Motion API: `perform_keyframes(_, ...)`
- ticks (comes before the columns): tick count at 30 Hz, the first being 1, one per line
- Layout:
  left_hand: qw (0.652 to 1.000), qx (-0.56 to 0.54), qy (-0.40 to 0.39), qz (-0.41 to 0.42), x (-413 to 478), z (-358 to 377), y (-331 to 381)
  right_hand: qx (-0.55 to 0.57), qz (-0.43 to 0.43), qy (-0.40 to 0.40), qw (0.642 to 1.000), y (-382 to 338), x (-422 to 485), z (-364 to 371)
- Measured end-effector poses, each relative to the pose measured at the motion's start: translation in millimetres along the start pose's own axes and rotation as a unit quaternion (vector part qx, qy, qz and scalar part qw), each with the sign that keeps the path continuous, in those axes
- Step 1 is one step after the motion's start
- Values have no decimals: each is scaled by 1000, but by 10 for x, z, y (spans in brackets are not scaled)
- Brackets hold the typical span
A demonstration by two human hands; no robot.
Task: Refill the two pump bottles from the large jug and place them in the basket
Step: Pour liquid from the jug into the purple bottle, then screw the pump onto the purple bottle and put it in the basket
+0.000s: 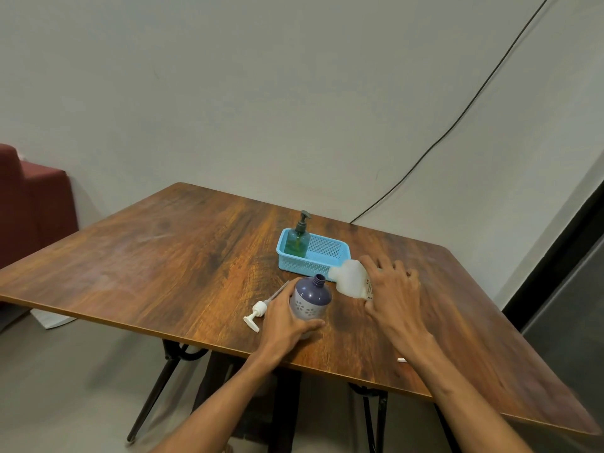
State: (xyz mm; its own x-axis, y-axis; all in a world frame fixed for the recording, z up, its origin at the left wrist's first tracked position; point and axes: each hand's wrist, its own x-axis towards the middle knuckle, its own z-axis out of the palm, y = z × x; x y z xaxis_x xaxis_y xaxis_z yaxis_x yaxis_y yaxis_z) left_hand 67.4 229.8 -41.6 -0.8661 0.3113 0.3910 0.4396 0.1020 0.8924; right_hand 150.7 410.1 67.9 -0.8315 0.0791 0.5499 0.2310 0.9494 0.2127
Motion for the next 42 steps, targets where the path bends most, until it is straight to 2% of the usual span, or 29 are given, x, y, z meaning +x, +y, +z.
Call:
perform_keyframes(4, 1000, -5, 0, -7, -6, 1, -33, 151, 87, 37, 984, 51, -94, 136)
perform_keyframes(8, 1000, -6, 4, -13, -6, 2, -44, 310, 178, 51, 933, 26, -198, 251)
perform_keyframes(12, 1000, -6, 4, -21, -17, -5, -28, 394, 248, 29, 885, 3, -325, 405)
perform_keyframes(21, 999, -7, 3, -33, -49, -30, 13, 453, 344, 51, 821, -63, -447, 574)
perform_keyframes(28, 1000, -2, -4, -25, -40, -28, 4, 462, 352, 67, 811, -98, -511, 607)
perform_keyframes(36, 1000, -7, -9, -25, -49, -43, 26, 518, 362, 52, 773, -148, -601, 564)
perform_keyframes(42, 999, -19, -21, -46, -52, -67, 49, 476, 374, 113, 788, -205, -657, 376)
